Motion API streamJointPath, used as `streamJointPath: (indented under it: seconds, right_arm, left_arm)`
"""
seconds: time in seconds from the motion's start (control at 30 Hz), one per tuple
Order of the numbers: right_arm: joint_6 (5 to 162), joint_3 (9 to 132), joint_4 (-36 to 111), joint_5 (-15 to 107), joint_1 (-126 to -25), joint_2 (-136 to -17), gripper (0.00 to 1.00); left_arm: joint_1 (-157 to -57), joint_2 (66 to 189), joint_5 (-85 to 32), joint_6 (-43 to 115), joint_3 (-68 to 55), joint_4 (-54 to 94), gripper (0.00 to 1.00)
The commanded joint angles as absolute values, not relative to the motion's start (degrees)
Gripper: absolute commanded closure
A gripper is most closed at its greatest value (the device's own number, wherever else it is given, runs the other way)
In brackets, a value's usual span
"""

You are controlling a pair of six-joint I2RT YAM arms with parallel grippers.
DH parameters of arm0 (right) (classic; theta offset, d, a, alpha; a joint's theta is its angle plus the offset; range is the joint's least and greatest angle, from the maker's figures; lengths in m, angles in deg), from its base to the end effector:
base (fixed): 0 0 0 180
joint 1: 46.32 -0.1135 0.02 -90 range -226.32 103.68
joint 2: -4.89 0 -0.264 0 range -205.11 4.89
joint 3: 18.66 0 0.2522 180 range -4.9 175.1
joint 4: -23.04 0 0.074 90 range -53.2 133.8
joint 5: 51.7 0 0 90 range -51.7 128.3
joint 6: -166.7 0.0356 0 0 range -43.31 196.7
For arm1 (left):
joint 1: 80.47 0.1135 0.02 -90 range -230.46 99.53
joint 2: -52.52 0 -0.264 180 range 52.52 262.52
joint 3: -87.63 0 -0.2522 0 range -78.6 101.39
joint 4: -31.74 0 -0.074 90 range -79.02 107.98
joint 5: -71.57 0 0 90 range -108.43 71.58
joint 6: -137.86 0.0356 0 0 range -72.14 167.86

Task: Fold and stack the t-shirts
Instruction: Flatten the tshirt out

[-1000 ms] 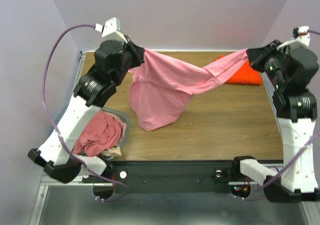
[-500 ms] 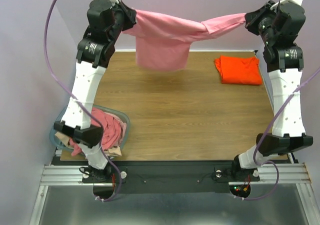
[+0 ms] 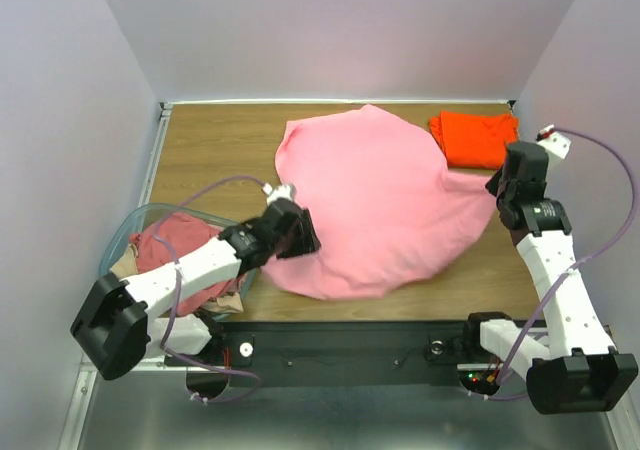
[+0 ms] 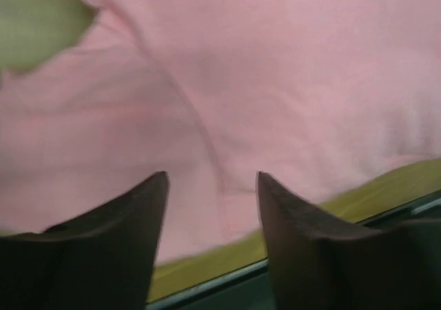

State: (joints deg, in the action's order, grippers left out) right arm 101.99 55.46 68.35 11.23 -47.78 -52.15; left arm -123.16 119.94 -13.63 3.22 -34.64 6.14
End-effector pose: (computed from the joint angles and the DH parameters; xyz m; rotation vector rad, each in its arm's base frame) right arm 0.2109 -0.0108 0.3591 0.6913 1.8881 -0.1907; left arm 0.1906 -0.1718 0.2516 -0.0886 2.2889 -0.7486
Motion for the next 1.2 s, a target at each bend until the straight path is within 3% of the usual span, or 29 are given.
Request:
streamJointPath:
  seconds: [0.0, 0.03, 0.1, 0.13, 0.4, 0.6, 0.93, 1.17]
  right_arm:
    - [102.0, 52.1, 67.4, 2.3, -47.4, -52.5, 0.78]
    - [102.3, 52.5, 68.7, 1.8, -47.3, -53.6, 0.42]
    - [103.1, 53.5, 70.0, 2.2, -47.3, -54.6, 0.19]
    - [103.9, 53.7, 71.0, 3.0, -47.3, -54.8, 0.0]
    - [106.0, 51.7, 71.6, 21.1, -47.3, -51.7, 0.0]
    - [106.8, 40.2, 67.8, 37.9, -47.8, -54.3, 0.0]
    - [106.5, 36.7, 58.6, 38.7, -52.8, -70.5, 0.0]
    - [103.3, 49.5, 55.4, 35.3, -55.6, -91.5, 0.0]
  left_arm:
    - [-128.1, 117.7, -12.8, -6.6, -38.2, 11.4, 0.24]
    - [-130.2, 117.5, -11.7, -7.2, -36.9, 8.7, 0.03]
    - [-132.7, 117.0, -7.7, -7.2, -34.8, 6.8, 0.02]
    - [-134.1, 116.9, -6.7, -6.9, -32.5, 5.9, 0.01]
    - [-133.7, 125.8, 4.3, -0.8, -19.9, 1.0, 0.02]
    - [-122.6, 140.7, -5.2, 7.8, -10.7, 8.4, 0.02]
    - [-112.1, 168.3, -14.2, 10.6, 8.0, 9.0, 0.02]
    - [-110.3, 166.0, -17.5, 7.8, -5.6, 15.2, 0.02]
